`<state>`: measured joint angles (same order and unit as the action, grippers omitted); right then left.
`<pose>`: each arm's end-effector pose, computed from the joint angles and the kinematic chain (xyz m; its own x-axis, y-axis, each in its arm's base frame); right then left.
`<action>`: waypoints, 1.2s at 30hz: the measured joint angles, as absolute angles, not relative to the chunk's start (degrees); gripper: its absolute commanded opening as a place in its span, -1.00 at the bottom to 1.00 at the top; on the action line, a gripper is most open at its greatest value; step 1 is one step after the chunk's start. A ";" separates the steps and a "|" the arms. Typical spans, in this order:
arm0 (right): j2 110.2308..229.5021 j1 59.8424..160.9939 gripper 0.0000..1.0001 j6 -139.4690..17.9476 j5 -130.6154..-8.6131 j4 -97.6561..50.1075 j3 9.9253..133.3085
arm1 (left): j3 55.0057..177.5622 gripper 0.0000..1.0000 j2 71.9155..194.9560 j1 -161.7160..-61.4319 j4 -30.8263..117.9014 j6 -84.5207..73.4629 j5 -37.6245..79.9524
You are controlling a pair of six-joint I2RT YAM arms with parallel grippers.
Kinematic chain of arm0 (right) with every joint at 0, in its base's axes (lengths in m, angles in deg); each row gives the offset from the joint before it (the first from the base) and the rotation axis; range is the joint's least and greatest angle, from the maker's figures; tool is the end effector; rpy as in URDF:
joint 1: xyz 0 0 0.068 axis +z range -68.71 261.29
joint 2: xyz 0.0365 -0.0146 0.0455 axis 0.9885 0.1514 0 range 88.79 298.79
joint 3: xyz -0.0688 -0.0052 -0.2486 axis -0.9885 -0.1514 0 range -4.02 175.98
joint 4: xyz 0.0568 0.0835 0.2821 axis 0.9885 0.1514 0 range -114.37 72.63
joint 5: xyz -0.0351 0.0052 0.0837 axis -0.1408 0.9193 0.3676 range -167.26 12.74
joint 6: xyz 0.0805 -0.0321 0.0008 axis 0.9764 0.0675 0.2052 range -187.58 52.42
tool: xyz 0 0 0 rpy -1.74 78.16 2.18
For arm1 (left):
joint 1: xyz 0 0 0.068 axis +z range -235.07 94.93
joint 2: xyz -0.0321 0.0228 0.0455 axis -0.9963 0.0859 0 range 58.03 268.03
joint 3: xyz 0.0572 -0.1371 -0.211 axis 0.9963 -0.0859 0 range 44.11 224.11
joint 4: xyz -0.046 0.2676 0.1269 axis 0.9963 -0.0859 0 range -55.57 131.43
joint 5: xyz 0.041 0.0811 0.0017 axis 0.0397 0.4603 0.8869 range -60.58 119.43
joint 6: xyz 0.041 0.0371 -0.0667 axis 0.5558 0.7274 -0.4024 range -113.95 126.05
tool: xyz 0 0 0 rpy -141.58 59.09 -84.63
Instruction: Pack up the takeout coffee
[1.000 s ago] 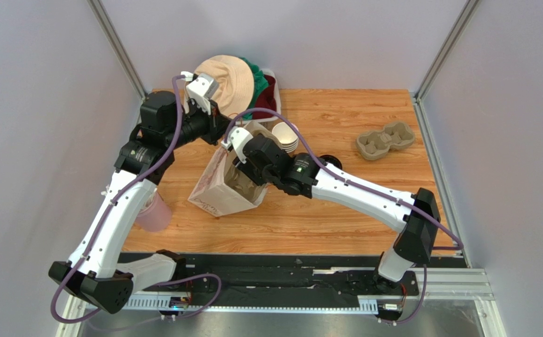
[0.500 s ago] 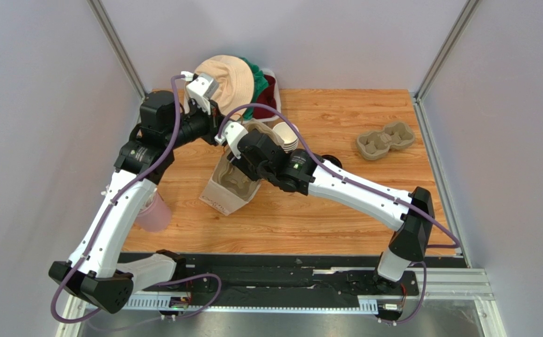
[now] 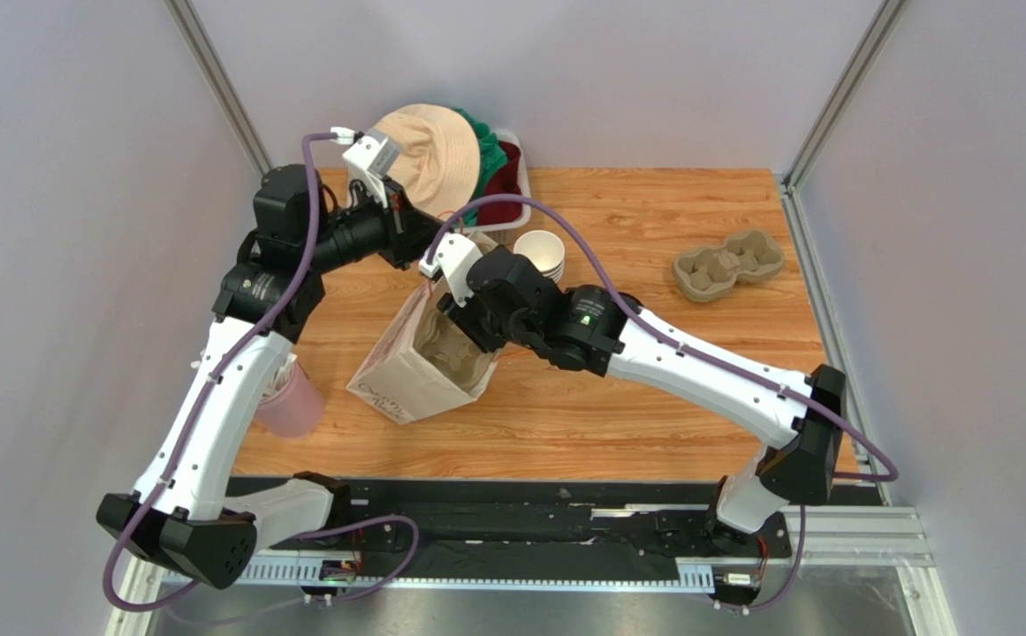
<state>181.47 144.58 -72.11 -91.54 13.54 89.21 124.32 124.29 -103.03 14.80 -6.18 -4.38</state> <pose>0.2121 0.3793 0.3346 -0.2106 -0.5888 -0.7804 -0.7967 0.5660 -0.2121 0.2882 -0.1381 0.4380 -0.3679 -0.0658 -0.9275 0.7107 0.6233 -0.3261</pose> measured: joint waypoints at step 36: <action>181.16 138.48 -0.45 -67.46 -84.13 13.19 87.03 | 120.23 -1.00 127.63 -98.40 26.23 -14.72 -9.93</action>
<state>181.16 138.48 -67.46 -84.13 13.19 87.03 120.23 127.63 -98.40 26.23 -14.72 -9.93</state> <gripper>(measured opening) 0.363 0.014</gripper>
